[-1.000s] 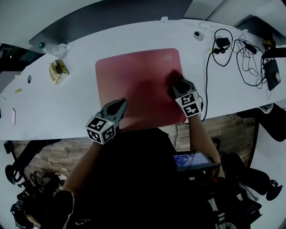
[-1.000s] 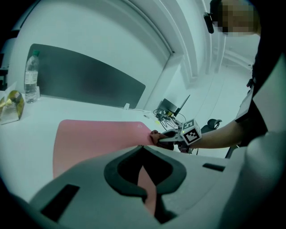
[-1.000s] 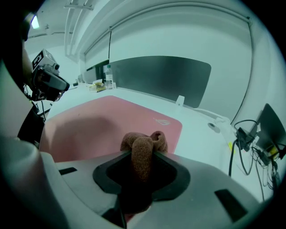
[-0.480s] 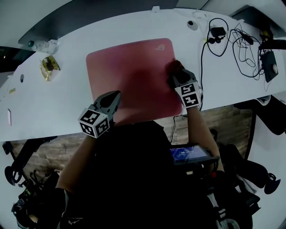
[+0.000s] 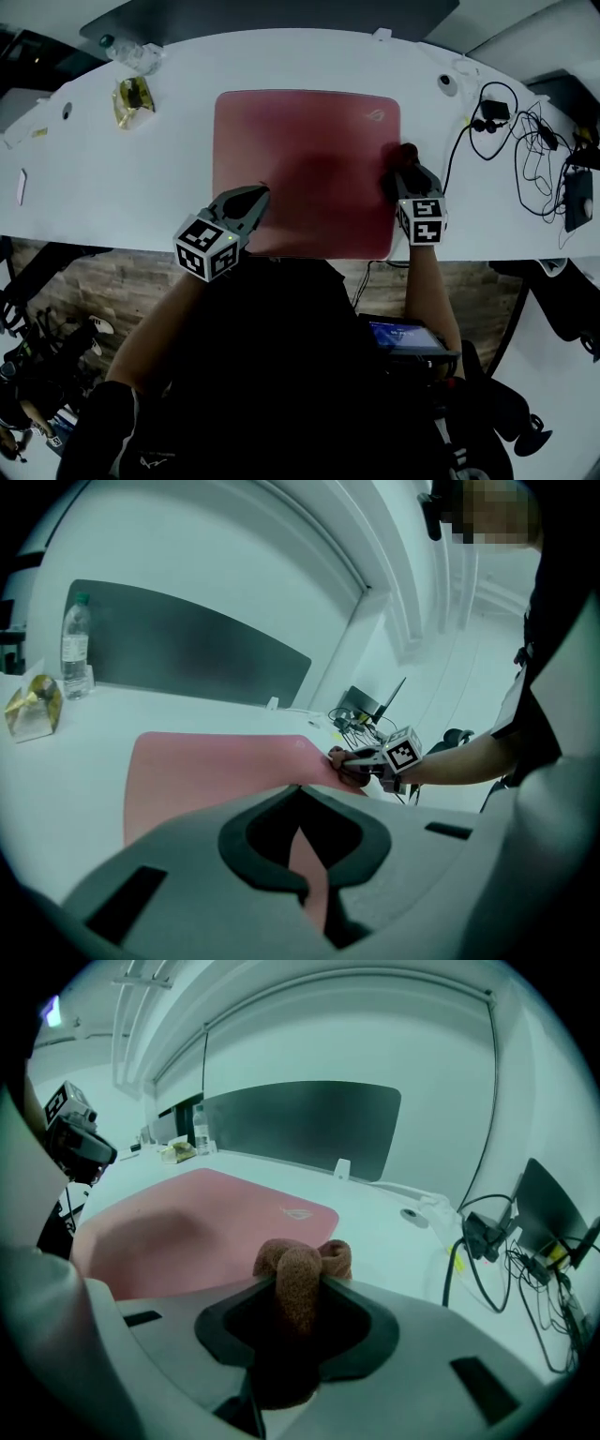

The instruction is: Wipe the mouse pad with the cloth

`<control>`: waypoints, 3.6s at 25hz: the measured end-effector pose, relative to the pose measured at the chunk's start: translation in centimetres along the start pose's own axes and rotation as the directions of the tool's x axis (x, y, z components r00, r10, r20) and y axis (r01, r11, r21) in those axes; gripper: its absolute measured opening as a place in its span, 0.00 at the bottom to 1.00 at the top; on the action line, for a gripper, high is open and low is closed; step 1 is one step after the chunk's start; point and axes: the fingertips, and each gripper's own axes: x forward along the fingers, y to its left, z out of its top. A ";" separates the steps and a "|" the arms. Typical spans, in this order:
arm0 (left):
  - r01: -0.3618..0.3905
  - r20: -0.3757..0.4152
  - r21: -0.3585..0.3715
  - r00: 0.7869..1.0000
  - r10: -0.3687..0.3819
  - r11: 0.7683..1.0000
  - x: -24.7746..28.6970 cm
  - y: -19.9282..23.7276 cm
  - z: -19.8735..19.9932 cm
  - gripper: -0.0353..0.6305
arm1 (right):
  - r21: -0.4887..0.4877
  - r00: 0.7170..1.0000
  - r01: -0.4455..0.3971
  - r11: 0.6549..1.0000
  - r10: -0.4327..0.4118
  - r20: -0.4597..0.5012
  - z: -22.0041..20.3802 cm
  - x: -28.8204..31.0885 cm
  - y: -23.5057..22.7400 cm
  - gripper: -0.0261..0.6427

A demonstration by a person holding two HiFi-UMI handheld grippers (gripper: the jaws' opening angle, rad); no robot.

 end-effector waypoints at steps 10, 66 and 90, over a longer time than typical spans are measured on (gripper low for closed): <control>-0.113 0.052 -0.039 0.992 0.115 0.993 -3.5 1.7 -0.2 0.07 | -0.064 1.000 -0.024 0.998 0.024 -0.007 2.4 3.3 -0.4 0.24; -0.253 0.157 -0.273 0.940 0.302 0.928 -17.9 12.6 -5.4 0.06 | -0.380 0.924 -0.373 0.846 0.376 -0.068 16.4 13.7 29.5 0.24; -0.255 0.139 -0.281 0.943 0.303 0.925 -18.4 15.3 -4.9 0.07 | -0.476 0.874 -0.448 0.756 0.482 -0.058 21.7 16.8 37.2 0.24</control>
